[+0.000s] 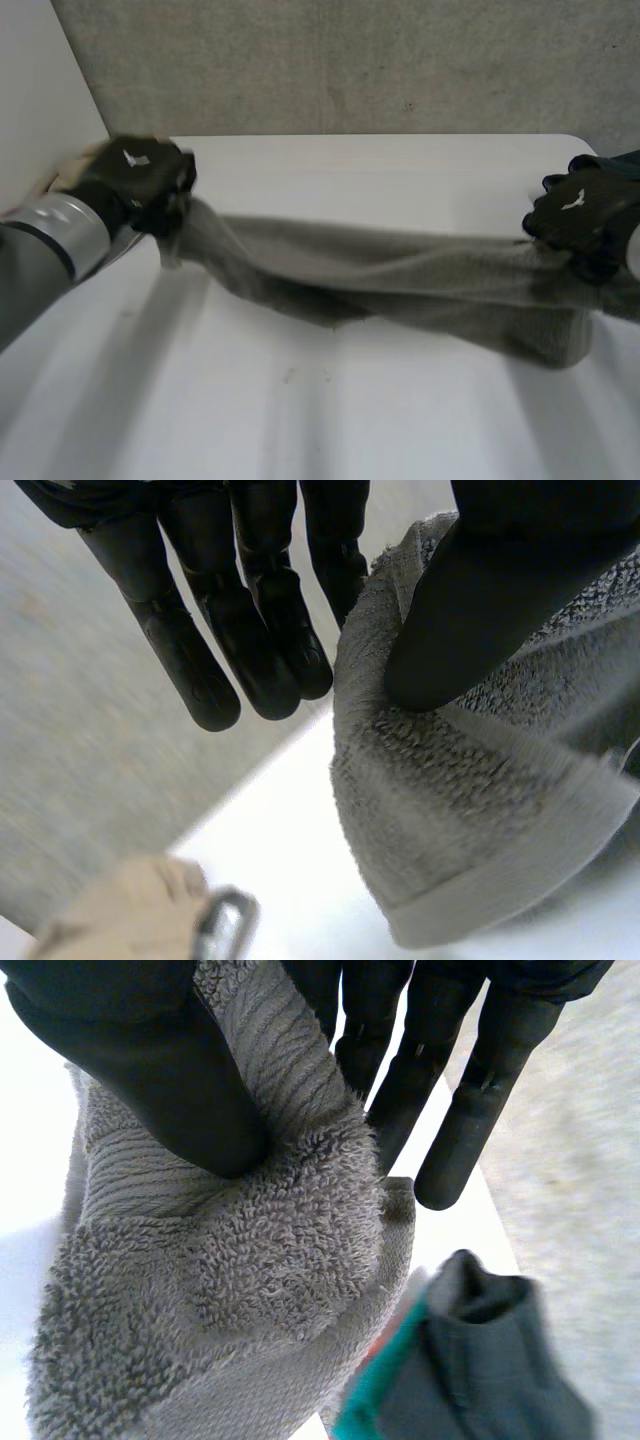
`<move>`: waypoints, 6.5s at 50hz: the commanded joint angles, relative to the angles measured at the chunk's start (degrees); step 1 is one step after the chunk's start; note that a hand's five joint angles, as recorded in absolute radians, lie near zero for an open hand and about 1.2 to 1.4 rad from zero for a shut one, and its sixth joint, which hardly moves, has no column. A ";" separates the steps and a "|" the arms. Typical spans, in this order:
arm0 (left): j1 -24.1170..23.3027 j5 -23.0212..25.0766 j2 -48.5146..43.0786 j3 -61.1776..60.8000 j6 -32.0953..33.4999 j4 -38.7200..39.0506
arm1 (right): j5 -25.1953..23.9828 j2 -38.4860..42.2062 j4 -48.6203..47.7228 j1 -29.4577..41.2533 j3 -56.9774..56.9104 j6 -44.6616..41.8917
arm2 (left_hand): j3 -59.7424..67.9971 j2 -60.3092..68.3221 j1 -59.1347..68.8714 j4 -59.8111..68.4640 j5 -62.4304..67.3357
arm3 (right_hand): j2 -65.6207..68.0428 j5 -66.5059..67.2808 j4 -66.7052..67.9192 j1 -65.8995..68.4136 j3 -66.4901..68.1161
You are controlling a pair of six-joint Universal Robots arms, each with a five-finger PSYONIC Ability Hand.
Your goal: Fold the laundry.
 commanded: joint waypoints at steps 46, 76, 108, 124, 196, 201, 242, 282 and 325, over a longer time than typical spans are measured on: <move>-3.50 -4.20 -10.69 -11.17 -0.43 31.78 | 4.16 23.13 -24.62 5.86 -3.61 28.08 | 11.68 11.31 14.03 11.41 14.32 | -42.14 -40.84 -43.90 -37.99 -43.16; -3.15 -2.96 -4.53 -15.39 -0.87 31.78 | -11.57 40.60 -4.91 4.63 -32.26 23.33 | 11.68 11.31 14.03 11.41 14.32 | -23.65 -22.35 -25.41 -19.50 -24.67; 4.58 -2.35 13.13 -4.94 -0.43 15.28 | -4.37 2.39 -4.04 0.16 -17.59 17.36 | 11.68 11.31 14.03 11.41 14.32 | 12.79 14.10 11.04 16.94 11.77; 7.93 4.33 4.00 9.84 4.05 -14.89 | -4.01 -8.36 3.08 -2.31 -8.19 6.11 | 11.68 11.31 14.03 11.41 14.32 | 12.79 14.10 11.04 16.94 11.77; 4.23 -2.70 8.47 -26.55 31.56 -19.90 | 4.52 -1.41 -4.12 1.03 19.86 -8.75 | 11.68 11.31 14.03 11.41 14.32 | 12.79 14.10 11.04 16.94 11.77; 4.50 -0.50 7.42 -24.10 31.30 -13.06 | 3.28 -0.53 -12.98 0.50 18.54 -5.85 | 11.68 11.31 14.03 11.41 14.32 | 12.79 14.10 11.04 16.94 11.77; -7.11 -6.83 -32.32 18.64 15.84 17.89 | 13.93 28.52 -44.21 5.43 -4.51 16.44 | -58.32 -58.69 -55.97 -58.59 -55.68 | -57.21 -55.90 -58.96 -53.06 -58.23; -4.64 -5.69 -10.87 -9.67 7.13 25.28 | -5.16 17.67 -38.05 -19.44 16.52 17.36 | -58.32 -58.69 -55.97 -58.59 -55.68 | 12.79 14.10 11.04 16.94 11.77; 1.16 -5.69 2.41 -18.64 1.95 25.10 | -7.19 35.34 -48.42 40.14 -7.74 7.15 | -58.32 -58.69 -55.97 -58.59 -55.68 | -57.21 -55.90 -58.96 -53.06 -58.23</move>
